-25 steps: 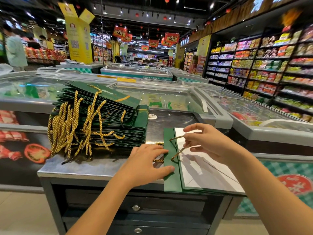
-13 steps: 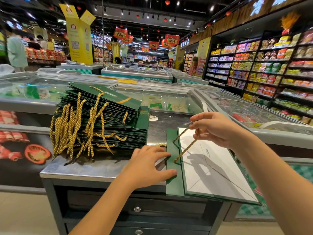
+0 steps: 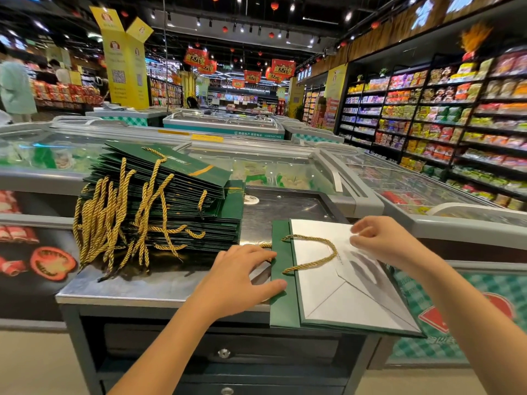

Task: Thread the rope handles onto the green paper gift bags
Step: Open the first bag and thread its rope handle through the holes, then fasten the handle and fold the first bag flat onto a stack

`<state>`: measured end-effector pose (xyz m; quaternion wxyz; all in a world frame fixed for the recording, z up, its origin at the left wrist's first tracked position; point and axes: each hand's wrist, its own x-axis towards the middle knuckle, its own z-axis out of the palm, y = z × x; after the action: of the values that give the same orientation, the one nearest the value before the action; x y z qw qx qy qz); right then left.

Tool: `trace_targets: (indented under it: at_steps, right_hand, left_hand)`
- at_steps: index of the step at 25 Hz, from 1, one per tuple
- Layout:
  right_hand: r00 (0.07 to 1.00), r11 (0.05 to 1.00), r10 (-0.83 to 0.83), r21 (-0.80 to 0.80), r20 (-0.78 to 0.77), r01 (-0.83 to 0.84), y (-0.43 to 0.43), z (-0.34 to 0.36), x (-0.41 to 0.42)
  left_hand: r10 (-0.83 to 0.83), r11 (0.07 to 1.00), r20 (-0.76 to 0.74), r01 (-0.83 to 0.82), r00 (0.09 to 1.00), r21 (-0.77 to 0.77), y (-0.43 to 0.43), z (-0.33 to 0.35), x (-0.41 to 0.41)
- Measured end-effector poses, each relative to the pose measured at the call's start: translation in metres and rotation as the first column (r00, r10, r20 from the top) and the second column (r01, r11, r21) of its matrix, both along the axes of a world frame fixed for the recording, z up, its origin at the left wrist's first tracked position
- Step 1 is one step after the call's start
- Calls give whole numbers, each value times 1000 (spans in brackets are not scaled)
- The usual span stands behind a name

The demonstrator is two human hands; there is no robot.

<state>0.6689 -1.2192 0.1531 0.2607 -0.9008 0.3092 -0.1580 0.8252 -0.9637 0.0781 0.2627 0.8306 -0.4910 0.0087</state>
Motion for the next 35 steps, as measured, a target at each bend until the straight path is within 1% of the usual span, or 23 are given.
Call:
trace_targets:
  at_steps: [2,4,7,9,10,12,13,15,17,20,22,25,28,31,33,35]
  right_hand:
    - [997,997,-59,-56,-58,55,-8,-13,-15]
    - [993,994,-90,-69,-70,85,-9,-23,-27]
    - [988,989,-148,-23,-46,147,-4,-30,-40]
    - [987,988,-154,18,-34,155,-2,-33,-46]
    - [987,986,-158,48,-17,159,-3,-36,-47]
    - [987,984,-157,94,27,154,-4,-41,-46]
    - [987,984,-153,101,46,148,-3,-43,-46]
    - [982,984,-157,104,103,146,0,-45,-47]
    - [959,982,-166,125,229,140,9,-40,-50]
    - [880,971,-173,227,442,77,22,-21,-51]
    - [830,957,-182,289,528,25,24,-6,-49]
    - [759,943,-204,331,618,-16,22,11,-43]
    - [708,938,-225,346,669,-29,21,24,-37]
    - [667,945,-220,324,711,-34,23,39,-34]
    - [635,937,-225,342,740,-67,23,47,-32]
    - [604,920,-238,376,761,-112,24,53,-29]
  left_hand:
    - [15,1000,-24,-15,1000,-20,0,1,0]
    - [34,999,-34,-34,999,1,-1,2,-2]
    - [65,995,-51,-61,997,73,-3,9,-6]
    - [73,990,-62,-65,995,129,-5,16,-9]
    - [77,988,-105,-62,991,140,-6,20,-11]
    - [81,989,-242,-48,967,140,-10,25,-16]
    - [86,993,-318,-55,944,105,-14,24,-16]
    - [89,992,-458,-120,884,-39,-19,23,-20]
    - [63,965,-551,-192,832,-180,-23,25,-25]
    - [45,900,-681,-326,731,-290,-25,29,-28]
    - [34,862,-741,-396,670,-318,-25,33,-26]
    - [-10,797,-762,-455,647,-397,-24,45,-17]
    - [-79,725,-758,-484,648,-490,-24,67,-9]
    - [-103,685,-726,-480,680,-547,-24,87,-2]
    - [-95,659,-698,-481,710,-579,-22,101,-1]
    - [-97,639,-690,-487,717,-595,-22,110,1]
